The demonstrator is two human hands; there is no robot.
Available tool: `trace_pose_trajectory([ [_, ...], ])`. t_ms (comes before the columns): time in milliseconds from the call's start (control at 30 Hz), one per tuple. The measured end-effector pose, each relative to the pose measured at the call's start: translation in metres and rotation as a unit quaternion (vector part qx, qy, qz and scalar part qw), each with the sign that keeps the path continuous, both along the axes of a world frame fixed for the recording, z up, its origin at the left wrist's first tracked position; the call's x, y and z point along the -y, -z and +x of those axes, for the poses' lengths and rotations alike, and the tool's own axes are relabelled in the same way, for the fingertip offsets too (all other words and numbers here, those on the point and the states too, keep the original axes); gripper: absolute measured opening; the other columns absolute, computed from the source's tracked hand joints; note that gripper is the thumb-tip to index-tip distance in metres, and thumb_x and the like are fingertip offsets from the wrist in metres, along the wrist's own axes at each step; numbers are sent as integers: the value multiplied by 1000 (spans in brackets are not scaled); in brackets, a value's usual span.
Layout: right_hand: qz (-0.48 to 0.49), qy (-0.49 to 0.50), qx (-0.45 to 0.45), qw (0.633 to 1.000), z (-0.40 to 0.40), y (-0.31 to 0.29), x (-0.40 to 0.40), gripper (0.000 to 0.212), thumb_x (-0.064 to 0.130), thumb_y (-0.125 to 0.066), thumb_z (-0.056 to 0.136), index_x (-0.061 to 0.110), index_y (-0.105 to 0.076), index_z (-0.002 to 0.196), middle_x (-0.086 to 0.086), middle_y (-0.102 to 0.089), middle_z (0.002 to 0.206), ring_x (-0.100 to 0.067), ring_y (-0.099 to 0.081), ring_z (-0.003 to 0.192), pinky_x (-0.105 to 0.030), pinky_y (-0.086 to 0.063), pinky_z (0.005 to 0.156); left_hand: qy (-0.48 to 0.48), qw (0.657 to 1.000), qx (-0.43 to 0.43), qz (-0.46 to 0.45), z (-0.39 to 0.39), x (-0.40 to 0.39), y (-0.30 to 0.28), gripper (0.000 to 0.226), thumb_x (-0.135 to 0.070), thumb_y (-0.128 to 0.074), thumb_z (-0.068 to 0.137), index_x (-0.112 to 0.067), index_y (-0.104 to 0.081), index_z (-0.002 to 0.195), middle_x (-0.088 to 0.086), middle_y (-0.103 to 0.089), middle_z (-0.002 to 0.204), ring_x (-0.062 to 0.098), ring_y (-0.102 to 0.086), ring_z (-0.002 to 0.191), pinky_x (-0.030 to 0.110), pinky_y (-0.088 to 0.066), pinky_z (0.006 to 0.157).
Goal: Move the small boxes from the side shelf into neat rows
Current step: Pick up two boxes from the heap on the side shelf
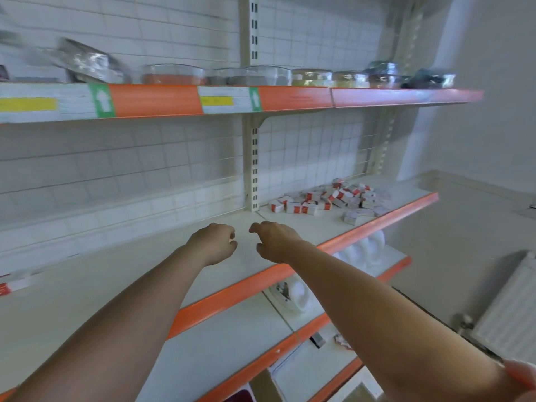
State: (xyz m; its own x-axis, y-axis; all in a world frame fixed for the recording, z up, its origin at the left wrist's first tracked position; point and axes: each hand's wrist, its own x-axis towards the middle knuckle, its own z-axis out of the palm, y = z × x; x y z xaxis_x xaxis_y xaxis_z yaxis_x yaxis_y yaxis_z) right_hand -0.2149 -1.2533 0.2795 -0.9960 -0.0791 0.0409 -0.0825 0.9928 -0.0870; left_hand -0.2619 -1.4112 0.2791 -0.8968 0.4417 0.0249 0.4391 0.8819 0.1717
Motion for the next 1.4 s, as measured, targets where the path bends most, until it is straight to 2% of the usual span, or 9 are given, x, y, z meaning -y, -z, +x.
trace_pose_trajectory([
  [467,-12,93,8,996,18,11,-164,51,17,-48,95,20,-35,144,-8,-49,134,-29,-53,116,-34,-45,81,88,996,17,-8,-1,-174,5,41,-37,-45,97,-19,-49,134,4,-55,132,24,-54,115,33,-45,90],
  [733,-10,131,8,991,-5,23,-235,52,16,-48,94,22,-36,144,-7,-49,135,-30,-53,118,-36,-47,85,144,989,20,-9,-35,-260,8,41,-37,-45,98,-17,-50,134,5,-55,132,24,-55,114,34,-48,91],
  [967,-10,169,9,986,-47,21,-300,51,18,-48,93,22,-38,143,-6,-49,137,-31,-52,121,-39,-47,89,168,985,41,-2,-83,-332,10,35,-34,-49,96,-12,-56,123,5,-61,114,25,-59,106,37,-49,88],
  [1067,-15,181,17,983,-59,21,-322,51,18,-48,94,21,-37,144,-7,-47,138,-32,-51,121,-38,-46,89,186,982,34,-2,-101,-358,9,37,-34,-50,95,-14,-55,126,6,-61,120,25,-59,106,33,-48,81],
  [1133,-18,190,20,981,-66,22,-337,51,16,-48,93,20,-39,142,-8,-48,135,-32,-52,119,-39,-48,89,200,979,31,-1,-111,-375,9,29,-31,-49,94,-15,-57,117,6,-61,110,25,-59,97,29,-43,69],
  [1200,-24,202,19,979,-72,23,-351,50,14,-48,91,20,-41,140,-8,-50,132,-32,-52,118,-40,-49,89,205,978,26,-5,-120,-388,10,12,-28,-49,92,-16,-53,92,6,-58,93,23,-55,82,28,-36,61],
  [1267,-25,211,25,977,-77,24,-364,49,14,-47,91,19,-42,139,-7,-50,130,-32,-53,117,-40,-50,89,204,979,23,-3,-127,-398,9,19,-28,-49,92,-20,-43,75,4,-52,84,21,-48,74,28,-33,59],
  [1333,-22,216,30,976,-82,25,-377,49,14,-47,91,20,-41,139,-7,-50,127,-32,-54,114,-39,-50,85,203,979,24,-4,-134,-407,9,23,-29,-49,92,-21,-42,72,3,-50,83,21,-47,74,29,-34,62],
  [1400,-18,214,27,976,-90,25,-389,48,14,-47,92,19,-41,139,-7,-50,126,-31,-55,113,-36,-47,81,202,979,27,-12,-142,-415,11,17,-31,-48,93,-17,-53,85,3,-55,93,23,-53,84,30,-41,69],
])
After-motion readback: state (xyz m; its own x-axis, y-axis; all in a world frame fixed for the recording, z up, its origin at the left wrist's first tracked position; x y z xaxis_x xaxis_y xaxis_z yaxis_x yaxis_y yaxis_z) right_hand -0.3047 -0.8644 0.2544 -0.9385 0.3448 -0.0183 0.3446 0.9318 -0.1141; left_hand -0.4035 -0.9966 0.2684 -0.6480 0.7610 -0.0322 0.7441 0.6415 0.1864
